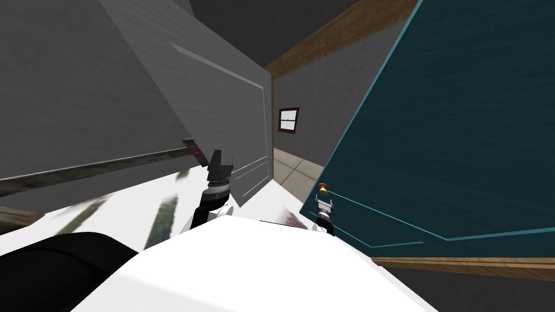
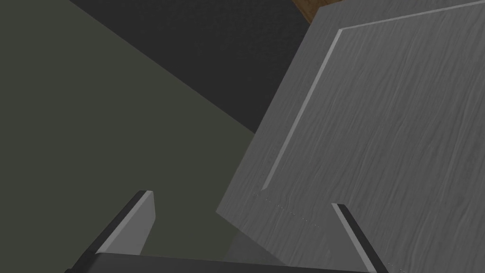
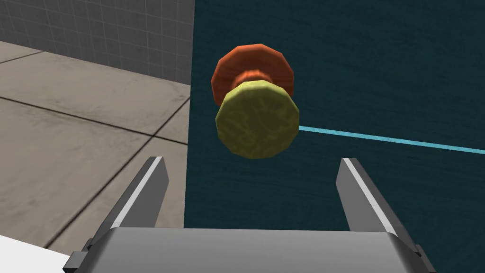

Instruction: Pull the door open

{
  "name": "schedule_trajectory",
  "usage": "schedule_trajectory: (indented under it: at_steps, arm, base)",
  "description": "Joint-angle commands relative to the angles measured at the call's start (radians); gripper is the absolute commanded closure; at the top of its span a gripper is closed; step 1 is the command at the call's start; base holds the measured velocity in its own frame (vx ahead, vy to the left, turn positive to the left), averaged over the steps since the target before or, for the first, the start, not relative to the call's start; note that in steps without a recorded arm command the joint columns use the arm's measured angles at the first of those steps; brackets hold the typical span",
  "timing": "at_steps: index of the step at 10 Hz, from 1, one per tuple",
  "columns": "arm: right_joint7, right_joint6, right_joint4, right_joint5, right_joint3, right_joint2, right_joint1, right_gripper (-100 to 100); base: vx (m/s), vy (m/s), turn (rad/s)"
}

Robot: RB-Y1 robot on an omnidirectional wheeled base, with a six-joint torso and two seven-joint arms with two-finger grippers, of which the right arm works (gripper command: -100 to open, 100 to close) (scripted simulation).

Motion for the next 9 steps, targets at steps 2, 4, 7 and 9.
schedule_trajectory:
  at_steps: [2,4,7,9]
  arm:
    - [-0.056,0.008,-0.012,-0.022,0.007,0.019,-0.007,-100]
    - [-0.094,0.016,-0.025,-0.038,0.013,0.033,-0.01,-100]
    - [-0.127,0.006,-0.008,-0.042,0.001,-0.014,0.008,-100]
    - [-0.165,0.0,0.004,-0.05,-0.008,-0.051,0.021,-100]
  base:
    - [-0.09,-0.006,0.014]
    - [-0.091,-0.011,0.011]
    - [0.099,-0.005,0.078]
    - [0.202,-0.018,0.103]
